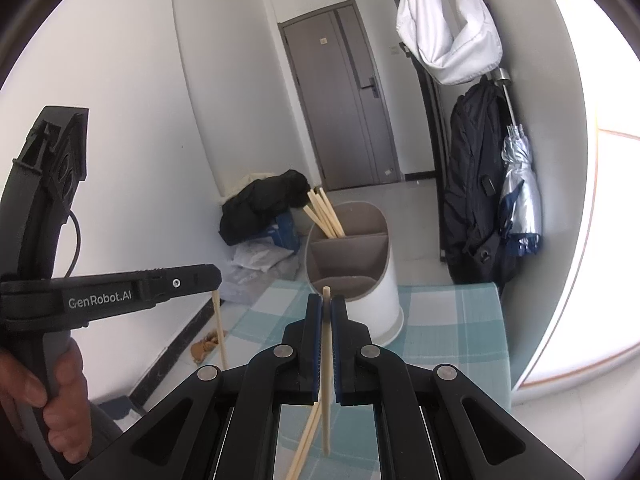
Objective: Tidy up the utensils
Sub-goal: 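Raise both held chopsticks over the utensil holder and lower them inside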
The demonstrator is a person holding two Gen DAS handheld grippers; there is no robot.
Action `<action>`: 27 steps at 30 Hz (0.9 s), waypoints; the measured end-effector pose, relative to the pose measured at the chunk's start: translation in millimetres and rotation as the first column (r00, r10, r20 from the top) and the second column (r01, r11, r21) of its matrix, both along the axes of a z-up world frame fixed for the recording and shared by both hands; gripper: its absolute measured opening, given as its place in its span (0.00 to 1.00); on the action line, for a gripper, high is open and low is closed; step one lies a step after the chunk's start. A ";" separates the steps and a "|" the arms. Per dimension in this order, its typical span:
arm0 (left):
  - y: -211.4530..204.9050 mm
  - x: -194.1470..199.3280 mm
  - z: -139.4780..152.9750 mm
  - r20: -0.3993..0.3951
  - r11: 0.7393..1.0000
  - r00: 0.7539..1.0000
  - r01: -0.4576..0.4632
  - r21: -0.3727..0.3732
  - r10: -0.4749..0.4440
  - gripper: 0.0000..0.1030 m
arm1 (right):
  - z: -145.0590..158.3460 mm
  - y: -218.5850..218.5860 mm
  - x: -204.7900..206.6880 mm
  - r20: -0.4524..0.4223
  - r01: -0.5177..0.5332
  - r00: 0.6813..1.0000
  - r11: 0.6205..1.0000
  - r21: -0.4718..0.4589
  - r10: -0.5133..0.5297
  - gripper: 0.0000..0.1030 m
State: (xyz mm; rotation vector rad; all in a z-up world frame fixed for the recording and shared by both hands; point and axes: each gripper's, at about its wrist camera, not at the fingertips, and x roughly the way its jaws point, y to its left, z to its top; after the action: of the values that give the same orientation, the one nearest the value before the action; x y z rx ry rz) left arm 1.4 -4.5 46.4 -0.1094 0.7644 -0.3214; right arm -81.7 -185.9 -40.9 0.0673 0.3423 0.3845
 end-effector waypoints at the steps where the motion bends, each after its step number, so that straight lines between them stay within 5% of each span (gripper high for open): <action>1: -1.3 1.9 3.9 0.006 1.000 1.000 0.002 -0.003 -0.002 0.02 | 2.9 -0.5 0.4 0.004 -0.002 1.000 1.000 0.003 0.002 0.04; 15: -9.3 51.1 37.1 0.039 0.999 0.999 0.013 -0.048 -0.012 0.02 | 54.7 -6.3 35.0 0.029 -0.011 1.000 1.000 -0.004 0.011 0.04; 27: 3.8 110.3 84.6 0.103 0.980 0.994 -0.013 -0.201 0.034 0.02 | 116.5 -4.8 90.0 0.065 -0.033 0.997 0.999 -0.033 0.035 0.04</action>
State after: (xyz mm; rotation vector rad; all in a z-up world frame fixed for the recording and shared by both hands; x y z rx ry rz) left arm 111.8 -0.7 131.0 -0.2885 0.6234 -0.3782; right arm 8.3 -190.7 75.6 0.0175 0.2846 0.4142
